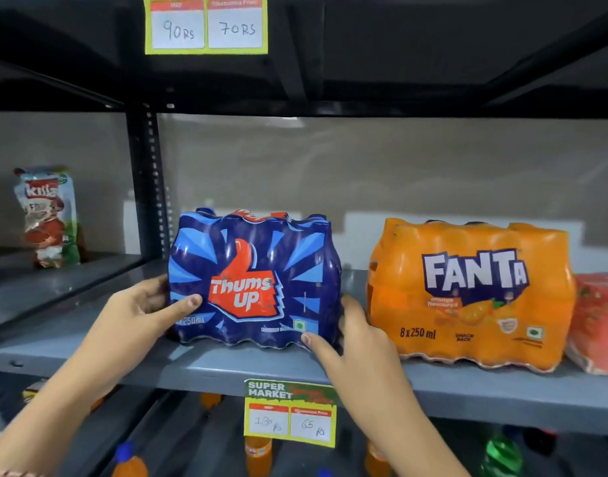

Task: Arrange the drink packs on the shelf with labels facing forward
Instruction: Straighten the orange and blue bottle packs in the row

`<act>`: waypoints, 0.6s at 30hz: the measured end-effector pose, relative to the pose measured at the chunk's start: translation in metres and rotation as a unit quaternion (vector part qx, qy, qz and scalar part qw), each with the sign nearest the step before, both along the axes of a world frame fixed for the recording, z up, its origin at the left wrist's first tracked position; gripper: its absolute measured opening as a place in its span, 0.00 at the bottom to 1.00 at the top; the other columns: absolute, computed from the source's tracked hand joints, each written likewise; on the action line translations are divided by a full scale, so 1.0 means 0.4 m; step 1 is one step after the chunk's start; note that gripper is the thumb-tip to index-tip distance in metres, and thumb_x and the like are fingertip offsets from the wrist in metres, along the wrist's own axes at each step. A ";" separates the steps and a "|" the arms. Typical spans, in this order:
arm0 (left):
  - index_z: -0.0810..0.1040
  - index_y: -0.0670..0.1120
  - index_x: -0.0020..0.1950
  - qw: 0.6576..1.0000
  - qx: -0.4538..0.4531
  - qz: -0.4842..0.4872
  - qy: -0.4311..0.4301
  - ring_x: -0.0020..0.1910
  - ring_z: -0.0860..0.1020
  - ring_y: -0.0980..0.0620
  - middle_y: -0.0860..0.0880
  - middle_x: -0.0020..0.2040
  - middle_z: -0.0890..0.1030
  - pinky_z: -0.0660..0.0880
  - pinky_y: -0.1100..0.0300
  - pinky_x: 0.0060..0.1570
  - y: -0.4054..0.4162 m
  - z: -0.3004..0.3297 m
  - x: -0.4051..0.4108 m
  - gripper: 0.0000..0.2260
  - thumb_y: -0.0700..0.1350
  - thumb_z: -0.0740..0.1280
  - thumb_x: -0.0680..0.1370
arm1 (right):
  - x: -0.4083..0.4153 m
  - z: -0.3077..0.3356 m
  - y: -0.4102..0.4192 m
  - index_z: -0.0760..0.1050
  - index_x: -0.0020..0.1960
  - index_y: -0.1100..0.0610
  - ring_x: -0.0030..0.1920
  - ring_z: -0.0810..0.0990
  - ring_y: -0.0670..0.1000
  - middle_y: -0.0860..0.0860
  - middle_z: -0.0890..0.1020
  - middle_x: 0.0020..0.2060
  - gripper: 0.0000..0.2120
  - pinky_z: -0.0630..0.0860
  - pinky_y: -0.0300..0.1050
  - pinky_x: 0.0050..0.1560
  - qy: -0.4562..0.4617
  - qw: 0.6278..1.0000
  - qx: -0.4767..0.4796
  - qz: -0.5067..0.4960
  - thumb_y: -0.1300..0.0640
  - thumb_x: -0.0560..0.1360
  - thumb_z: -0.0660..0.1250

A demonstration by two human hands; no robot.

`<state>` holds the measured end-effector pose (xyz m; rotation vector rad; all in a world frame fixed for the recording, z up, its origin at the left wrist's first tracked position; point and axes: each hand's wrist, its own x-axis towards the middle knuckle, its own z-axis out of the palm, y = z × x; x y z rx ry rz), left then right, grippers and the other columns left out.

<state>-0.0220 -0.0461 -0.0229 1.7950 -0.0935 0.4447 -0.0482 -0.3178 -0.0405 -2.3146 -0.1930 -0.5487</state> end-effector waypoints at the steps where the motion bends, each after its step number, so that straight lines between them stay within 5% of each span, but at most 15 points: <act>1: 0.78 0.48 0.66 1.000 -0.004 -0.001 0.000 0.51 0.86 0.52 0.51 0.51 0.88 0.78 0.46 0.58 -0.003 -0.002 0.002 0.30 0.52 0.75 0.65 | -0.003 -0.004 -0.006 0.64 0.71 0.47 0.62 0.81 0.47 0.45 0.81 0.65 0.27 0.84 0.46 0.54 0.001 1.000 0.003 0.000 0.42 0.77 0.69; 7: 0.80 0.49 0.63 1.000 -0.002 0.004 -0.012 0.48 0.86 0.53 0.53 0.48 0.88 0.79 0.46 0.56 -0.021 -0.004 -0.003 0.27 0.52 0.74 0.65 | -0.009 -0.015 -0.020 0.64 0.73 0.45 0.63 0.81 0.48 0.44 0.82 0.65 0.29 0.84 0.51 0.57 -0.022 1.000 0.015 0.001 0.41 0.76 0.70; 13: 0.76 0.53 0.66 1.000 0.024 0.004 -0.008 0.49 0.86 0.57 0.54 0.51 0.87 0.79 0.51 0.55 -0.020 -0.009 -0.009 0.39 0.62 0.80 0.57 | 0.000 -0.018 -0.024 0.64 0.73 0.44 0.63 0.80 0.48 0.44 0.82 0.65 0.28 0.83 0.51 0.58 -0.014 1.000 0.026 0.001 0.44 0.77 0.71; 18: 0.69 0.52 0.72 0.998 0.055 0.010 0.000 0.50 0.84 0.63 0.57 0.55 0.83 0.78 0.51 0.58 -0.027 -0.028 -0.004 0.45 0.48 0.80 0.57 | 0.010 -0.029 -0.028 0.64 0.72 0.44 0.62 0.81 0.48 0.44 0.83 0.63 0.28 0.83 0.52 0.56 -0.012 1.000 0.025 -0.011 0.43 0.77 0.71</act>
